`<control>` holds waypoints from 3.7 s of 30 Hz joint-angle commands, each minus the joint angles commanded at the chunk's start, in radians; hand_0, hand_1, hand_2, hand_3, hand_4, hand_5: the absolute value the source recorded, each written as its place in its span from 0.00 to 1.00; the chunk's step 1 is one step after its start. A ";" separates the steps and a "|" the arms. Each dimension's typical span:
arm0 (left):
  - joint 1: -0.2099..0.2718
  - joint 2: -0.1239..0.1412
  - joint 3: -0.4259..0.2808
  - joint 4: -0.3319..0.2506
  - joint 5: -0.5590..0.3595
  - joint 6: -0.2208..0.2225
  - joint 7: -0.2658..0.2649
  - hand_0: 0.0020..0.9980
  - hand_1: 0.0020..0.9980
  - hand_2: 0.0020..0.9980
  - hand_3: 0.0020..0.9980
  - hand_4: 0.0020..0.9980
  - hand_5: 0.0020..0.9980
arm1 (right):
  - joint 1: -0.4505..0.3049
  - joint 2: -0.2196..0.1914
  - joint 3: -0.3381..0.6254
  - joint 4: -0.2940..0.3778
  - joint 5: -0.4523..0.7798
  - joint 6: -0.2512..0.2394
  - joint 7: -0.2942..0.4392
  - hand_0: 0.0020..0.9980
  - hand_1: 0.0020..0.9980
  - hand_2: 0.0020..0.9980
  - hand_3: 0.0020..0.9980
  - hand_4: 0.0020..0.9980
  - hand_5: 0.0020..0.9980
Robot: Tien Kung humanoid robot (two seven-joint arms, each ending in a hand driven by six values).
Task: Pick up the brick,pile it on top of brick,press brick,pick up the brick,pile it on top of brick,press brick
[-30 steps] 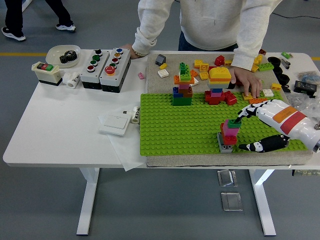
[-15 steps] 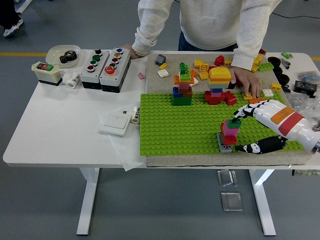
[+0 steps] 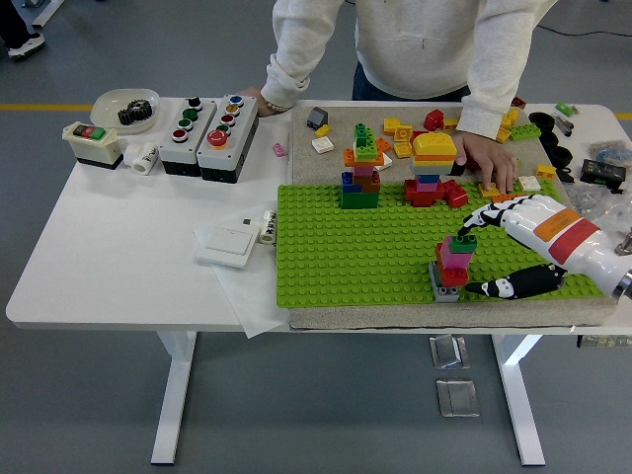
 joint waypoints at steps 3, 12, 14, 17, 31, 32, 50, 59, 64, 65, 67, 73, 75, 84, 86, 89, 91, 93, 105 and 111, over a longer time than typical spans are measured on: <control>0.001 0.000 -0.002 0.000 0.003 0.000 0.000 0.83 0.71 0.60 0.53 0.53 0.51 | -0.002 0.000 -0.001 -0.002 0.000 0.001 0.001 0.63 0.65 0.76 0.70 0.94 0.51; 0.004 0.000 -0.001 0.000 0.004 -0.001 0.001 0.83 0.72 0.60 0.53 0.53 0.51 | -0.002 0.003 -0.009 -0.011 -0.002 0.003 0.000 0.63 0.65 0.76 0.70 0.94 0.51; 0.005 0.000 0.000 0.000 0.004 -0.001 0.001 0.83 0.72 0.60 0.53 0.53 0.51 | -0.002 0.004 -0.011 -0.015 -0.002 0.004 0.000 0.63 0.65 0.76 0.70 0.94 0.51; 0.005 0.000 -0.001 0.000 0.006 -0.002 0.002 0.83 0.72 0.60 0.53 0.53 0.51 | -0.003 0.006 -0.012 -0.018 -0.002 0.004 0.000 0.63 0.65 0.76 0.71 0.94 0.51; 0.005 0.000 0.003 0.000 0.000 -0.001 0.001 0.83 0.72 0.60 0.53 0.53 0.51 | -0.009 0.006 -0.016 -0.025 -0.004 0.006 0.001 0.62 0.64 0.76 0.71 0.95 0.51; 0.004 0.000 0.004 0.000 -0.001 -0.001 0.001 0.83 0.72 0.60 0.53 0.53 0.51 | -0.009 0.006 -0.015 -0.026 -0.004 0.007 0.001 0.62 0.64 0.76 0.71 0.95 0.51; 0.002 0.000 0.016 0.000 -0.018 -0.001 -0.004 0.83 0.72 0.60 0.53 0.53 0.51 | -0.016 0.007 0.003 -0.021 0.000 -0.007 0.007 0.62 0.64 0.76 0.71 0.94 0.51; 0.002 0.001 0.023 0.000 -0.026 -0.003 -0.006 0.83 0.72 0.60 0.53 0.53 0.51 | -0.028 0.002 0.034 -0.010 0.003 -0.018 0.011 0.62 0.64 0.76 0.71 0.94 0.51; 0.003 0.001 0.022 0.000 -0.024 -0.003 -0.006 0.83 0.72 0.60 0.53 0.53 0.51 | -0.032 0.000 0.036 -0.006 0.001 -0.016 0.011 0.62 0.64 0.76 0.71 0.94 0.51; 0.003 0.001 0.023 0.000 -0.024 -0.003 -0.006 0.83 0.72 0.60 0.53 0.53 0.51 | -0.033 0.000 0.036 -0.005 0.001 -0.016 0.011 0.62 0.64 0.76 0.71 0.94 0.51; 0.003 0.000 0.023 0.000 -0.024 -0.003 -0.006 0.83 0.72 0.60 0.53 0.53 0.51 | -0.037 0.001 0.038 -0.005 -0.001 -0.015 0.012 0.62 0.64 0.76 0.71 0.94 0.51; 0.003 0.000 0.021 0.000 -0.023 -0.003 -0.006 0.83 0.72 0.60 0.53 0.53 0.51 | -0.047 0.000 0.040 -0.006 -0.004 -0.014 0.012 0.62 0.63 0.76 0.71 0.94 0.51; 0.003 0.000 0.023 0.000 -0.023 -0.003 -0.006 0.83 0.72 0.60 0.53 0.53 0.51 | -0.049 0.000 0.039 -0.007 -0.005 -0.013 0.012 0.61 0.63 0.76 0.71 0.94 0.51; 0.006 -0.001 0.021 0.000 -0.019 -0.003 -0.005 0.83 0.72 0.60 0.53 0.53 0.51 | -0.059 0.003 0.038 -0.008 -0.006 -0.014 0.013 0.61 0.63 0.76 0.71 0.94 0.51; 0.007 -0.001 0.020 0.000 -0.016 -0.003 -0.005 0.83 0.72 0.60 0.53 0.53 0.51 | -0.062 0.003 0.038 -0.009 -0.005 -0.014 0.013 0.61 0.63 0.76 0.71 0.94 0.51; 0.008 -0.001 0.020 0.000 -0.015 -0.004 -0.005 0.83 0.72 0.60 0.53 0.53 0.51 | -0.065 0.004 0.038 -0.011 -0.005 -0.014 0.013 0.61 0.63 0.76 0.71 0.94 0.51; 0.009 -0.001 0.021 0.000 -0.016 -0.004 -0.005 0.83 0.72 0.60 0.53 0.53 0.51 | -0.067 0.005 0.037 -0.012 -0.005 -0.014 0.013 0.61 0.63 0.76 0.71 0.94 0.51; 0.010 -0.002 0.023 0.000 -0.017 -0.004 -0.006 0.84 0.72 0.60 0.53 0.53 0.51 | -0.070 0.005 0.036 -0.012 -0.005 -0.014 0.014 0.61 0.63 0.76 0.71 0.94 0.51; 0.010 -0.002 0.028 0.000 -0.021 -0.004 -0.007 0.84 0.72 0.60 0.53 0.53 0.51 | -0.072 0.005 0.036 -0.012 -0.003 -0.015 0.015 0.61 0.63 0.76 0.71 0.94 0.51; 0.008 -0.001 0.032 0.000 -0.027 -0.004 -0.007 0.84 0.72 0.60 0.53 0.53 0.51 | -0.063 0.005 0.036 -0.010 0.006 -0.024 0.019 0.61 0.63 0.76 0.72 0.94 0.51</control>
